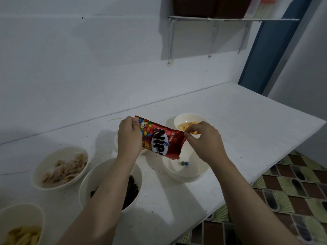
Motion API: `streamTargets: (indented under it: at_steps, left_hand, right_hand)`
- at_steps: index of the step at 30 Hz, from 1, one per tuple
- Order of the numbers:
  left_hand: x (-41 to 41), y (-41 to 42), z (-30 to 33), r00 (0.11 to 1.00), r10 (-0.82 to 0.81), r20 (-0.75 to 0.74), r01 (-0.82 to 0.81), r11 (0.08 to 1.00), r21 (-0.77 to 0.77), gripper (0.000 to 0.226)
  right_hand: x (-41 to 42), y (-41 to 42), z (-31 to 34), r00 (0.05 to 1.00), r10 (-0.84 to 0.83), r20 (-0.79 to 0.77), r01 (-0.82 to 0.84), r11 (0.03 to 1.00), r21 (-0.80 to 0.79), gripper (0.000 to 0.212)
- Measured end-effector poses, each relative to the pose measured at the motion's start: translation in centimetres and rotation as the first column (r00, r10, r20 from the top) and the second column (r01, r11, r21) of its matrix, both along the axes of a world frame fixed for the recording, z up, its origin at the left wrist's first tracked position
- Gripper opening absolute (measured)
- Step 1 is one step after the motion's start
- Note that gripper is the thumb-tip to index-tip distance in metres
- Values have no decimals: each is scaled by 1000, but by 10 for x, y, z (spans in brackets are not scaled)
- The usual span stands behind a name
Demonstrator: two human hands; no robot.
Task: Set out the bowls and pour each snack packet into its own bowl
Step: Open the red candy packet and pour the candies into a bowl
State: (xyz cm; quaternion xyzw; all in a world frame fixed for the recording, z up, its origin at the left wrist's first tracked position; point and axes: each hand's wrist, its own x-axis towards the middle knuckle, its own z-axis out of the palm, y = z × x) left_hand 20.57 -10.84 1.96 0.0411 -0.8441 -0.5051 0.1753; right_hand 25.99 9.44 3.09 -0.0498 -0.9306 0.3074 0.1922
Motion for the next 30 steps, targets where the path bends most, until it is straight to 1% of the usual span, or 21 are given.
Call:
streamTargets:
  at_steps: [13, 18, 30]
  left_hand:
    - [2, 0, 9, 1000, -19, -19, 18, 998, -53, 28]
    - [4, 0, 13, 999, -29, -43, 27, 998, -61, 25]
    - [7, 4, 18, 996, -49, -69, 44, 997, -71, 23]
  right_hand:
    - [3, -2, 4, 998, 5, 66, -4, 1000, -11, 10]
    - [5, -3, 2, 1000, -13, 17, 13, 999, -34, 8]
    - [7, -2, -1, 997, -30, 67, 30, 1000, -2, 8]
